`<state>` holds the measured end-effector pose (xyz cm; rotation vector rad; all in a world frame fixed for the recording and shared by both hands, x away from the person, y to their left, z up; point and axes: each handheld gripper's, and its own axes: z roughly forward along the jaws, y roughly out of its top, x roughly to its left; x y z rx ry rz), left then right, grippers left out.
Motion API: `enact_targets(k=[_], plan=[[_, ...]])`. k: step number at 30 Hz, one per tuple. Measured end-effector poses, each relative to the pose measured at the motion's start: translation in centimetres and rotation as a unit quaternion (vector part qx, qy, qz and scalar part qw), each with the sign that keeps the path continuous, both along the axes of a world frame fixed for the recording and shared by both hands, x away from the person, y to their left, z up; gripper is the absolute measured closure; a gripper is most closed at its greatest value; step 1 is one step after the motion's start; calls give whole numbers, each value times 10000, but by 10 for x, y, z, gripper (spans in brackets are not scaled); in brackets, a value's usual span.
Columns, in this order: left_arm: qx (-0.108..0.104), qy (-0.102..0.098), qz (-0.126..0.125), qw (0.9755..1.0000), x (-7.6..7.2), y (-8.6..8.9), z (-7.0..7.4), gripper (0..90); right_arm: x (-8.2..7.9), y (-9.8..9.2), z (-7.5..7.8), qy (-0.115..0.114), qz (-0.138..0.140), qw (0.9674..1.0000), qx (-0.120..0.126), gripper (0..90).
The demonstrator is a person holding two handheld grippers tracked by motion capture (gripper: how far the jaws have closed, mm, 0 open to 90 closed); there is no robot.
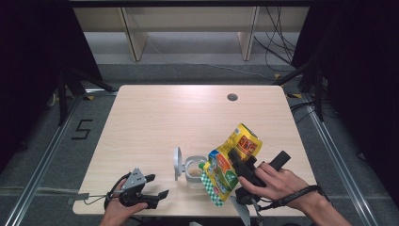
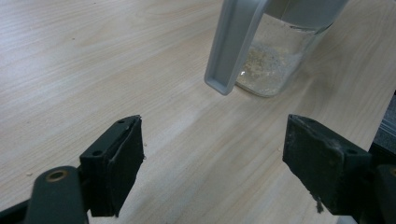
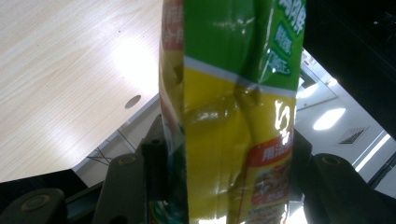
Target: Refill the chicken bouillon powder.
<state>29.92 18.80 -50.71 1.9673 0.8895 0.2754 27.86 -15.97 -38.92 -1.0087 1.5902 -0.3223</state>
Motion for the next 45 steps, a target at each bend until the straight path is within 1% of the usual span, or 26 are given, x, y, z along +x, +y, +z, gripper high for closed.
enact_targets(k=[1, 2, 4, 5, 11, 13, 14, 16, 17, 18, 19, 20, 21, 22, 23, 24, 27, 28, 29, 31, 32, 33, 36, 38, 39, 45], plan=[[47, -84, -64, 9999, 1, 0, 0, 200, 0, 0, 0, 0, 0, 10000, 0, 513], [56, -96, -101, 9999, 1, 0, 0, 200, 0, 0, 0, 10, 6, 10000, -11, 513], [72, -82, -114, 9999, 1, 0, 0, 200, 0, 0, 0, 17, 6, 10000, -12, 513], [22, -81, -88, 9999, 1, -1, -1, 200, 0, 0, 0, 27, 0, 10000, -3, 513], [76, -88, -80, 9999, 1, 0, 0, 201, 0, -2, -1, 12, -17, 10000, 42, 514], [-7, -13, 7, 10000, 0, -1, 0, 200, -1, -3, 0, 8, -42, 10000, 46, 515], [-2, -7, 5, 10000, 0, 0, 0, 200, 0, -1, 2, -88, 28, 9997, -233, 515], [80, -92, -66, 9999, 1, 1, 0, 201, -1, -2, 3, -92, 16, 9998, -174, 515], [19, -26, 14, 10000, 0, 0, 0, 200, -1, -2, 1, 3, 20, 10000, -48, 515], [-18, -19, -5, 10000, 0, 0, 0, 200, -1, -3, 2, -72, -12, 9999, -143, 515], [27, -86, -54, 9999, 1, 0, 0, 201, -1, -4, 2, -55, -8, 9999, -93, 515], [15, -19, -18, 10000, 0, 0, 0, 201, -2, -4, 1, -50, -3, 9999, -89, 515], [74, -77, -71, 9999, 1, 0, 0, 200, -2, -3, 3, -110, -8, 9997, -217, 515], [78, -90, -78, 9999, 1, 0, 0, 201, -2, -4, 2, -38, -6, 10000, -85, 515], [73, -93, -77, 9999, 1, 0, 0, 200, -2, -3, 2, -16, 43, 10000, -71, 515], [63, -95, -73, 9999, 1, 0, 0, 200, -2, -3, 4, -128, 41, 9996, -263, 516], [89, -100, -77, 9999, 1, 1, 0, 200, -3, -4, 3, -124, -3, 9997, -225, 516], [88, -95, -83, 9999, 1, 1, 0, 201, -3, -3, 4, -123, 50, 9995, -273, 516], [73, -99, -76, 9999, 1, 0, 0, 200, -4, -3, 5, -137, 51, 9997, -219, 516], [40, -90, -65, 9999, 1, 0, 0, 201, -4, -2, 5, -146, 75, 9996, -242, 517], [-35, -7, -23, 10000, 0, -1, -1, 200, -4, -2, 5, -143, 74, 9996, -241, 517], [77, -69, -108, 9999, 1, 0, 0, 201, -5, -3, 5, -140, 46, 9996, -238, 517], [26, -96, -68, 9999, 1, -1, 0, 200, -5, -2, 5, -138, 60, 9996, -225, 517], [-2, -17, -47, 10000, 0, -1, -1, 201, -4, -2, 5, -134, 67, 9994, -307, 517], [44, -93, -98, 9999, 1, 0, 0, 201, -4, -2, 5, -134, 67, 9994, -307, 517], [43, -94, -99, 9999, 1, 0, 0, 201, -5, -2, 6, -135, 69, 9995, -294, 519]])
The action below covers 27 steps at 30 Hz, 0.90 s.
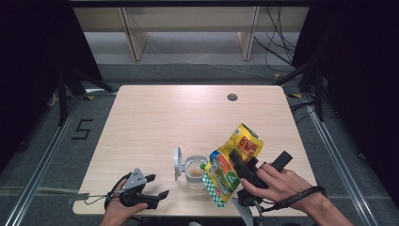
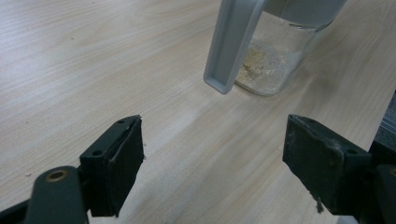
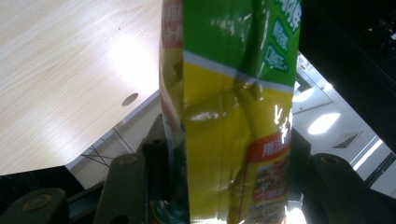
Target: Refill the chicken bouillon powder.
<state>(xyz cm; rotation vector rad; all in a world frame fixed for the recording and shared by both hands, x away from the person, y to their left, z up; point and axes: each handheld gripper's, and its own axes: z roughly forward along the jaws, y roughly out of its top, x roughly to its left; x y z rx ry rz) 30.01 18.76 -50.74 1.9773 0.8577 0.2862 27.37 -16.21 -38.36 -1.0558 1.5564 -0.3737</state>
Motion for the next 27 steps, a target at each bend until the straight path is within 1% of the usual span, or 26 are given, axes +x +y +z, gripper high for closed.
enact_targets(k=[7, 11, 12, 13, 16, 17, 19, 20, 22, 23, 24, 25, 26, 27], plan=[[-11, -14, 40, 10000, 0, 0, 0, 201, -1, -1, 0, -15, 19, 10000, 18, 522], [-1, -3, 2, 10000, 0, 0, 0, 200, -1, -1, 1, -18, 32, 10000, 5, 523], [0, -10, 37, 10000, 0, 0, 0, 201, -1, -1, 1, -29, 36, 10000, 6, 523], [2, -19, 39, 10000, 0, 0, 1, 201, -1, -1, 1, -35, 49, 10000, 51, 524], [-3, 4, 13, 10000, 0, 0, 0, 200, -1, -1, 1, -27, 43, 10000, -13, 529], [-7, 2, 15, 10000, 0, 0, 0, 201, -2, -1, 1, -45, 64, 10000, 52, 529], [-12, -12, 36, 10000, 0, 0, 0, 201, -2, -1, 1, -43, 74, 10000, 50, 530], [-1, -2, 36, 10000, 0, 0, 0, 201, -2, -1, 1, -21, 55, 10000, 0, 530], [7, 2, 0, 10000, 0, 0, 0, 201, -2, -1, 0, -15, 56, 10000, 17, 531], [-7, -8, 18, 10000, 0, 0, 0, 201, -2, -2, 1, -34, 63, 10000, 43, 531], [24, -23, 29, 10000, 0, 0, 1, 201, -2, -2, 1, -34, 63, 10000, 43, 531], [-7, -6, 44, 10000, 0, 0, 0, 200, -2, -2, 0, -42, 56, 10000, 58, 531], [49, -7, 26, 10000, 0, 1, 0, 201, -2, -2, 0, -30, 38, 10000, 69, 532], [6, 3, 9, 10000, 0, 0, 0, 201, -2, -2, 0, -29, 53, 10000, 45, 532]])
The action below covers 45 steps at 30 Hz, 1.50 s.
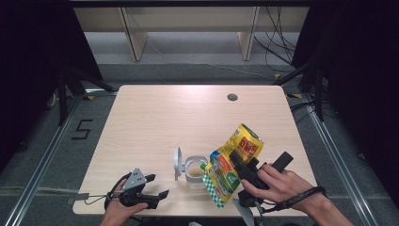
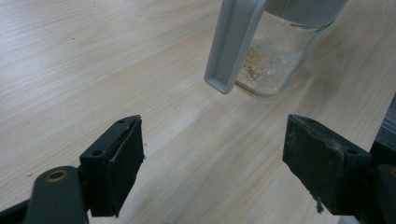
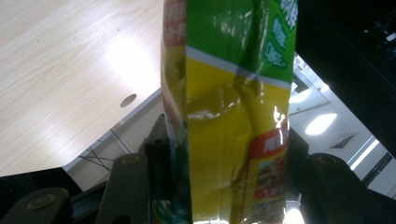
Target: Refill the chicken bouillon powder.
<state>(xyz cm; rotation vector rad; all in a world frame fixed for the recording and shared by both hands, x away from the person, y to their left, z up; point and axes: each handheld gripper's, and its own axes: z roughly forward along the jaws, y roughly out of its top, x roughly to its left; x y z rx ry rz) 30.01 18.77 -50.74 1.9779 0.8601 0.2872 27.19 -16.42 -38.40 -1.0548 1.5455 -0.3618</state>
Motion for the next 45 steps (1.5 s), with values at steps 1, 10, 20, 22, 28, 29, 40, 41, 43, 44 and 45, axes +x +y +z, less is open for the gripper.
enact_targets(k=[1, 10, 20, 22, 28, 29, 40, 41, 43, 44, 45], plan=[[0, 0, 0, 10000, 0, 0, 0, 201, 0, 0, 0, 0, 0, 10000, 0, 532], [-18, 6, 46, 10000, 0, 0, 0, 201, 1, 0, -1, 26, 23, 10000, 8, 535], [-26, -2, 45, 10000, 0, -1, 0, 201, 7, -1, -3, 65, 5, 10000, -1, 541], [33, 23, 18, 10000, 0, 0, 0, 202, 7, -1, -3, 69, 10, 10000, -4, 542], [56, -6, -29, 10000, 0, 0, 0, 202, 9, -1, -4, 64, 32, 10000, 54, 543], [57, -32, -23, 10000, 0, 0, 0, 202, 9, 0, -4, 67, 44, 10000, 39, 544], [44, -24, -25, 10000, 0, 0, 0, 202, 13, 0, -6, 116, 79, 9998, 107, 545], [27, -23, -20, 10000, 0, 0, 0, 202, 13, 0, -6, 123, 72, 9998, 110, 545], [29, -14, -2, 10000, 0, 0, 0, 202, 14, 0, -6, 126, 77, 9998, 143, 545], [64, -26, -28, 10000, 0, 0, 0, 202, 14, -1, -6, 152, 74, 9998, 137, 545], [64, -26, -28, 10000, 0, 0, 0, 202, 14, -1, -6, 152, 74, 9998, 137, 545]])
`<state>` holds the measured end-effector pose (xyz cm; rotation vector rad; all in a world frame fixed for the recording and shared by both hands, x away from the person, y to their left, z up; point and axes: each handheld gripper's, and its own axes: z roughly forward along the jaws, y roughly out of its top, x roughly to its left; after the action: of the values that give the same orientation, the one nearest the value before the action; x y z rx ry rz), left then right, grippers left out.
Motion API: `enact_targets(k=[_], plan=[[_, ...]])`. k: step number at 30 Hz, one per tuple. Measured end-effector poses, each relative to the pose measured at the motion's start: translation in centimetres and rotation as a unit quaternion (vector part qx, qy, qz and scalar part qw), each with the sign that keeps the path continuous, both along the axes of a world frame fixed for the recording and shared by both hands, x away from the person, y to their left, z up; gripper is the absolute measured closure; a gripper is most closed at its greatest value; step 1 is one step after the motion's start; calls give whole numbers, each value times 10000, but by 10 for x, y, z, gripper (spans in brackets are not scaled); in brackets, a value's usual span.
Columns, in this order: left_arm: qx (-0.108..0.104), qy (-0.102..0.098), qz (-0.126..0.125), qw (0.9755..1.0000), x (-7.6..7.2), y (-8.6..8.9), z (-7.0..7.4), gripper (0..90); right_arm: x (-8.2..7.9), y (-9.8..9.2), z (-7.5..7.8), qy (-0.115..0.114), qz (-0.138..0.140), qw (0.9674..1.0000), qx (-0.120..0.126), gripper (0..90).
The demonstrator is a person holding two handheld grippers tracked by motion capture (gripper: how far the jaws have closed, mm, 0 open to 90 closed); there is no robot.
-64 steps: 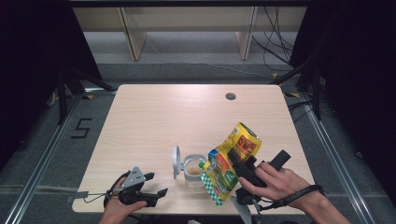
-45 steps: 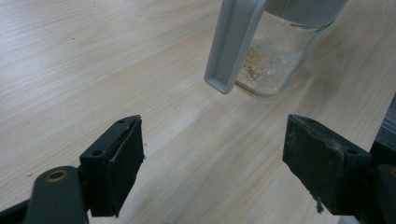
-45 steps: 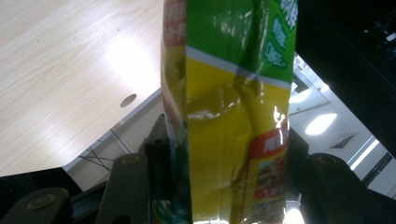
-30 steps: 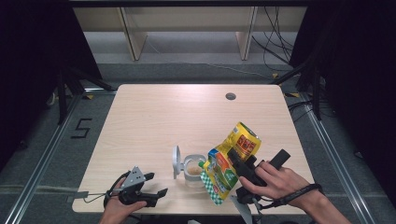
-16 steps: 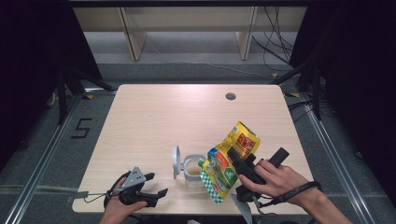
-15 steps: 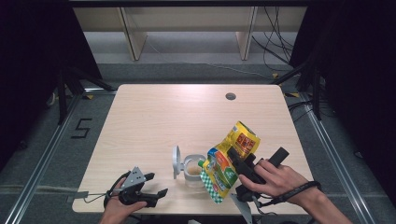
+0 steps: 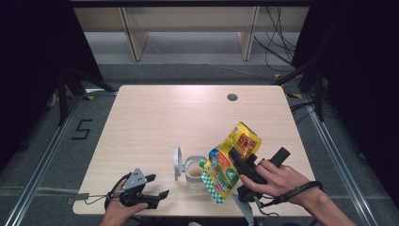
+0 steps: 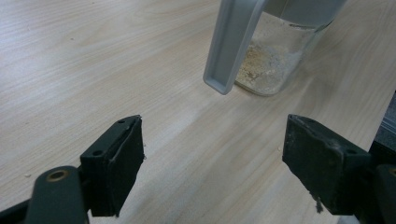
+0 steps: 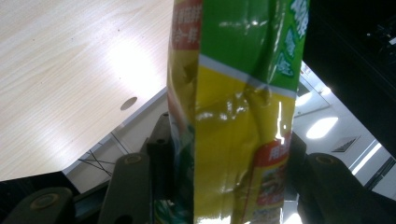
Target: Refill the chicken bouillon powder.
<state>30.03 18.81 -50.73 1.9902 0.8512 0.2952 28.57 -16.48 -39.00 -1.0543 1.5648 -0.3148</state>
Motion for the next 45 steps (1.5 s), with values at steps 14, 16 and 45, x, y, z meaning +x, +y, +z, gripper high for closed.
enact_targets(k=[14, 16, 45], plan=[[10, 2, 4, 10000, 0, 0, 0, 203, -11, -2, 7, -178, 234, 9992, -278, 557], [4, 21, 23, 10000, 0, 0, 0, 203, -13, -4, 4, -115, 119, 9998, 63, 557], [-54, 83, 58, 9999, -1, -1, -1, 203, -15, -4, 5, -117, 195, 9997, 65, 563]])
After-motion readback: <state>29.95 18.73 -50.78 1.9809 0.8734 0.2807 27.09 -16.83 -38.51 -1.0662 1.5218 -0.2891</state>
